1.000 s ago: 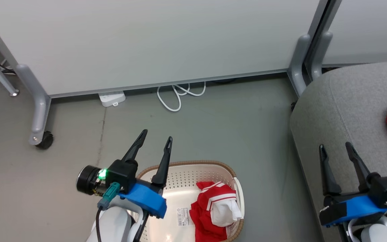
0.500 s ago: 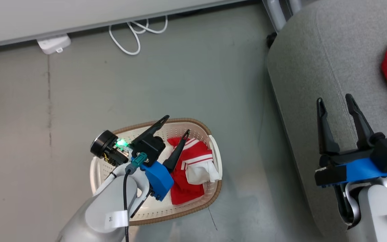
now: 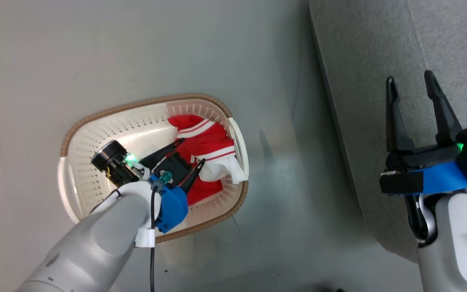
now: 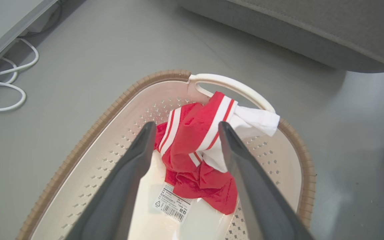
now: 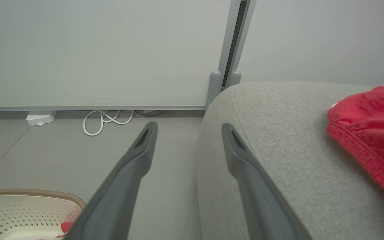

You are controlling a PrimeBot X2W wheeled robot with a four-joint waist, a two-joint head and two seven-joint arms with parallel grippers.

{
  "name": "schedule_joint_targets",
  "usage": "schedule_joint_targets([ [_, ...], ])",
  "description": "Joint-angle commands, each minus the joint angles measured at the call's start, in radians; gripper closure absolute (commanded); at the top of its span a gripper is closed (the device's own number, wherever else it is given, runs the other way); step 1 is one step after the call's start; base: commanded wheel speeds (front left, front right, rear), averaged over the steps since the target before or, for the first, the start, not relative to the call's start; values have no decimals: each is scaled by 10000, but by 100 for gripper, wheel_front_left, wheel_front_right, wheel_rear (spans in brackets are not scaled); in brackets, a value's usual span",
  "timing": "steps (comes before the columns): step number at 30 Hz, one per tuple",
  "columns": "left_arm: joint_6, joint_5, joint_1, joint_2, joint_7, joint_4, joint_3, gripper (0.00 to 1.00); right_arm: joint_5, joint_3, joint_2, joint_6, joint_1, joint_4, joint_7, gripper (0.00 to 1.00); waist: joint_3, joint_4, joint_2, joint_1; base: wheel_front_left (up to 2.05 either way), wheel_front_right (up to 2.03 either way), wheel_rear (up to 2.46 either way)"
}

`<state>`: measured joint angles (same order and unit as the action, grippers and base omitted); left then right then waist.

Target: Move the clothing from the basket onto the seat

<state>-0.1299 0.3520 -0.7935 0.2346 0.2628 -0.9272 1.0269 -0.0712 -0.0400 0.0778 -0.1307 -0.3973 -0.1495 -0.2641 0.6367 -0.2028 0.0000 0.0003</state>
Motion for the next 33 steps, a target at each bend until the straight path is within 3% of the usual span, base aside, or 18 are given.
schedule_joint_targets([
  [1,-7,115,-368,120,30,-267,372,0,34,26,-29,-1,-273,91,-5,0,593,-254,0,-3,0,0,0],
  [13,-8,844,-1883,403,30,-1617,2295,0,9,57,-9,-1,-613,428,-6,0,2091,-663,0,-3,0,0,0],
  [33,-8,-696,-2921,238,-105,-2137,2559,0,-57,419,-145,-1,-713,787,-6,0,3164,-1146,0,-3,0,0,0],
])
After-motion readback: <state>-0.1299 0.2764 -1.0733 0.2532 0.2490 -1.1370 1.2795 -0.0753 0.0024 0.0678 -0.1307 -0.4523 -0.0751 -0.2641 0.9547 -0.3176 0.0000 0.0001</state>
